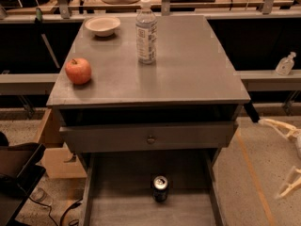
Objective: Pick pepsi can from middle drawer and place on counter
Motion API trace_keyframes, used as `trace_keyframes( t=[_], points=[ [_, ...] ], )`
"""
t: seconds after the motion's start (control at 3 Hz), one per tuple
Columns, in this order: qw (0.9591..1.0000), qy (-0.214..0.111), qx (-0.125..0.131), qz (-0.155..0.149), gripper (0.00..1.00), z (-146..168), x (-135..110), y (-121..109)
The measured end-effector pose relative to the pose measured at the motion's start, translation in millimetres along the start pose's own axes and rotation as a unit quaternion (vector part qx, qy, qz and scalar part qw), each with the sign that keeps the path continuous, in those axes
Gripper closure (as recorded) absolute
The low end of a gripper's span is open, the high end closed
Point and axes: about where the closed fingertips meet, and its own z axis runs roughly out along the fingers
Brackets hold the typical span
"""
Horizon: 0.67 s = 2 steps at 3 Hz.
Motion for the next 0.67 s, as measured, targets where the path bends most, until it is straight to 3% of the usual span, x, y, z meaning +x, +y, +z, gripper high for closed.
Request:
trace_keyframes(
  t=[0.33, 0.67],
  points=[
    [0.9972, -0.064, -0.007, 0.038, 0.00, 64.8, 28.6, 14.2],
    [0.9919, -0.111, -0.005, 0.063, 0.00, 109.3, 46.6, 26.8]
  ],
)
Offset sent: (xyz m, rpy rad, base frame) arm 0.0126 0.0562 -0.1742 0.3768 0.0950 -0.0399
